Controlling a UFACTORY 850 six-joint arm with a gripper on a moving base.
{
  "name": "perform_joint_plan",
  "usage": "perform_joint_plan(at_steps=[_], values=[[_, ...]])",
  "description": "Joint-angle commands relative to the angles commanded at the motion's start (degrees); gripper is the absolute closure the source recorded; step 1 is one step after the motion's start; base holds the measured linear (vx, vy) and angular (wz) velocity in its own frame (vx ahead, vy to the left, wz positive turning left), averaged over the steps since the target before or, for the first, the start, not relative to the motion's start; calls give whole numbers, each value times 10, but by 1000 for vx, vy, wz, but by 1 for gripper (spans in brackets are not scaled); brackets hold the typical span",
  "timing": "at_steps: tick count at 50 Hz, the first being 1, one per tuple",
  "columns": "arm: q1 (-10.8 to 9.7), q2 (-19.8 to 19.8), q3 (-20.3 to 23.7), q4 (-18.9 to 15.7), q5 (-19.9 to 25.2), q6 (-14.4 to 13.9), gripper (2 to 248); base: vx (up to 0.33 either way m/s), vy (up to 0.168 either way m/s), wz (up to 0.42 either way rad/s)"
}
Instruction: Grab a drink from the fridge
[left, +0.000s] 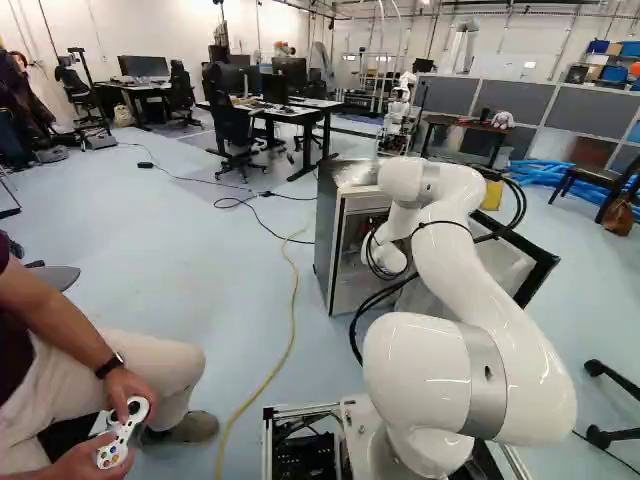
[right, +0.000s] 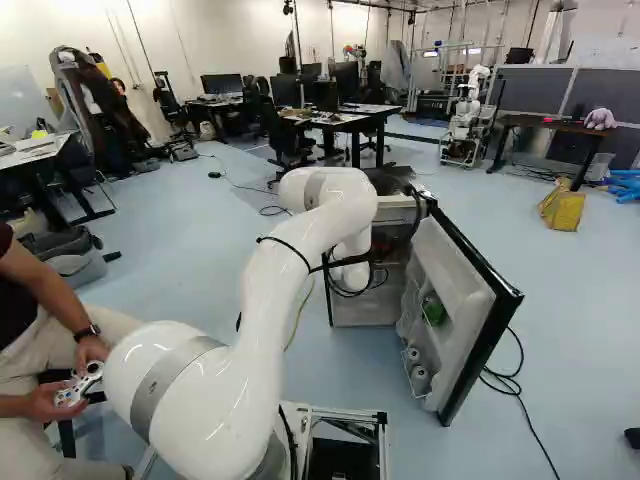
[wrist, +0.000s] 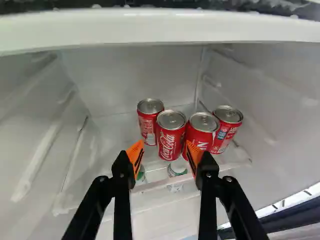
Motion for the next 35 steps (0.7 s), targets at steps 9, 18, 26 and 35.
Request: perform_joint_plan(at_steps=[9,18,26,35], values=[[1,-7,-13,0,0,0,112,0,0,0],[3,-15,-27,0,0,0,112,0,0,0],[5,-23,-40,0,0,0,112,0,0,0],[6,-31,-55,0,0,0,112,0,0,0]])
